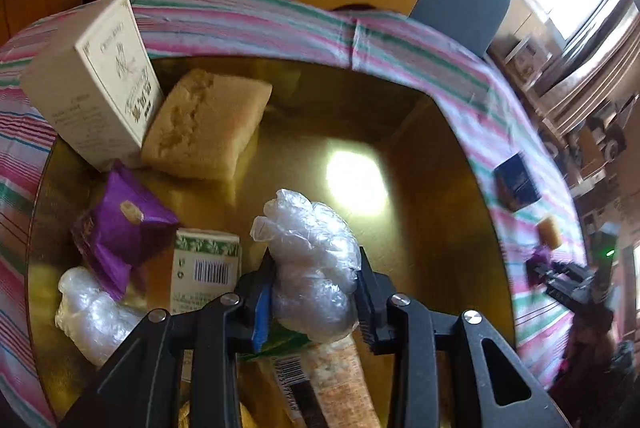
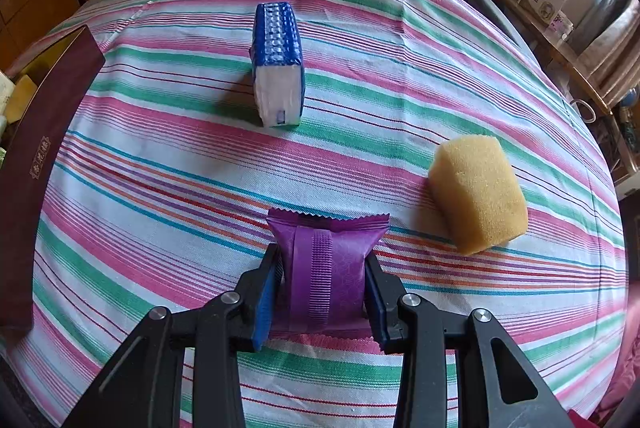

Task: Organize objects
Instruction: 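Lower the plastic-wrapped ball into the gold tray and open the left gripper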

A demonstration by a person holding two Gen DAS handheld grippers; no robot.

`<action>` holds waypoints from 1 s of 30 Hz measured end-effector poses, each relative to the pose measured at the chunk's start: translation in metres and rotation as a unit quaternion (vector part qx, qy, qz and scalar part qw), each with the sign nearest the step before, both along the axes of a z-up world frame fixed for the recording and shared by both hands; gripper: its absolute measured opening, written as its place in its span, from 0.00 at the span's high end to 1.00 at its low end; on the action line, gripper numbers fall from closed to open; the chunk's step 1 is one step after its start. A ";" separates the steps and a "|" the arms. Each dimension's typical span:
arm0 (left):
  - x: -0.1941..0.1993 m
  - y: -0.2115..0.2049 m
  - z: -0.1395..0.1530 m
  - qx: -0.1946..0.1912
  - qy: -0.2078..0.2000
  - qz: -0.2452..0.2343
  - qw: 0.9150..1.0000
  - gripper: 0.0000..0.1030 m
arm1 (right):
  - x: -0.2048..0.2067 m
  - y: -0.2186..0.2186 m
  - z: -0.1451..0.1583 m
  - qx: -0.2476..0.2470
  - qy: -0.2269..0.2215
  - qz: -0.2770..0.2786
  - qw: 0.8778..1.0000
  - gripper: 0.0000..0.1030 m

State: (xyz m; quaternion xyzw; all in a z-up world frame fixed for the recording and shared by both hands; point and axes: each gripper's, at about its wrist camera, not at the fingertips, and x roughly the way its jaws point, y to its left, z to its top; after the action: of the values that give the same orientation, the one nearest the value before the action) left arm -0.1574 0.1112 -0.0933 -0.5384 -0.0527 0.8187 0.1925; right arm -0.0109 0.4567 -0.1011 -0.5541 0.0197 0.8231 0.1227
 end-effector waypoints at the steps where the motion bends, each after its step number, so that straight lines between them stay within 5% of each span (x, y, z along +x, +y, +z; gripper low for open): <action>1: 0.001 0.001 -0.002 -0.005 0.002 -0.003 1.000 0.65 | 0.001 0.000 0.000 0.000 0.000 0.000 1.000 0.61; 3: 0.003 0.001 0.002 -0.015 0.016 -0.001 1.000 0.58 | 0.001 -0.001 0.000 0.000 0.000 0.000 1.000 0.61; 10: 0.010 -0.009 0.015 -0.028 0.035 0.012 0.999 0.58 | 0.001 0.000 0.000 0.000 0.000 -0.001 1.000 0.61; 19: 0.057 -0.025 0.045 -0.048 0.128 0.035 0.990 0.58 | 0.001 -0.003 0.001 0.007 0.000 0.007 1.000 0.62; 30: 0.102 -0.040 0.051 -0.059 0.140 0.034 0.988 0.58 | -0.002 -0.001 0.000 0.007 0.002 0.008 1.000 0.63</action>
State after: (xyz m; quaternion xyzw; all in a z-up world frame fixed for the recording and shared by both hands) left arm -0.0555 0.0710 -0.0424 -0.4264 0.0049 0.8939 0.1382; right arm -0.0125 0.4554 -0.1011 -0.5520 0.0098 0.8251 0.1201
